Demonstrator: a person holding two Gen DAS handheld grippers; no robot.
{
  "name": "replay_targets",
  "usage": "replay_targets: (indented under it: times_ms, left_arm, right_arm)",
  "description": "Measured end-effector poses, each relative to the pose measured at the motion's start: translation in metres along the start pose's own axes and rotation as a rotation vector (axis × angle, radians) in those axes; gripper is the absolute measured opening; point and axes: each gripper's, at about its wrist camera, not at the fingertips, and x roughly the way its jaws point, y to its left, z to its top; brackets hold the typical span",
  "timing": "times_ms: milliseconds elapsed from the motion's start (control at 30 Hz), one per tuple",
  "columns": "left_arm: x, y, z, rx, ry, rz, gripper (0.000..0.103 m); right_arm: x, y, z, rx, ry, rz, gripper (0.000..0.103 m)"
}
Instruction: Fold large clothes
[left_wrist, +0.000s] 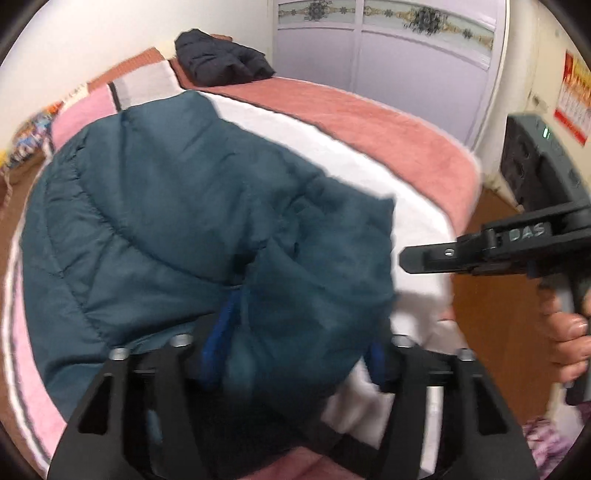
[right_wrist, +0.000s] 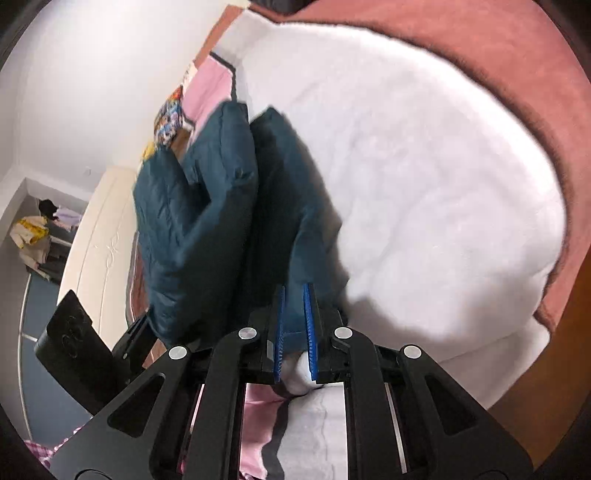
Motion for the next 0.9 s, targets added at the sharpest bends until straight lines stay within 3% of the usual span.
replay_targets:
  times_ms: [133,267,367,467,567,700,800,900]
  left_arm:
    - [-0.023,0.007,0.008,-0.104,-0.014,-0.103,0.071]
    - [-0.049,0.018,0.011,-0.209,-0.041,-0.256,0.071]
    - [-0.072,0.021,0.013,-0.229,-0.111,-0.283,0.071]
    - [-0.098,0.039,0.022,-0.211,-0.205,-0.182,0.070]
    - [-0.098,0.066,0.039,-0.232,-0.229,-0.033,0.059]
    - [-0.074,0.113,0.059,-0.311,-0.179,0.114,0.046]
    - [-0.050,0.147,0.074,-0.396,-0.123,0.131,0.045]
    - [-0.022,0.163,0.083,-0.430,-0.052,0.152,0.046]
  right_arm:
    - [-0.028,-0.006,-0.008,-0.019,-0.056,-0.012,0.013]
    - [-0.050,0.012,-0.005,-0.054,-0.109,-0.018,0.013]
    - [-0.054,0.035,-0.007,-0.117,-0.134,-0.009,0.013]
    - [-0.045,0.064,-0.015,-0.212,-0.123,-0.003,0.013]
    - [-0.028,0.104,-0.028,-0.345,-0.071,0.016,0.013]
    - [0.013,0.147,-0.042,-0.501,0.027,-0.008,0.013]
    - [0.045,0.149,-0.042,-0.524,0.081,-0.053,0.013]
    - [0.072,0.128,-0.037,-0.471,0.119,-0.171,0.011]
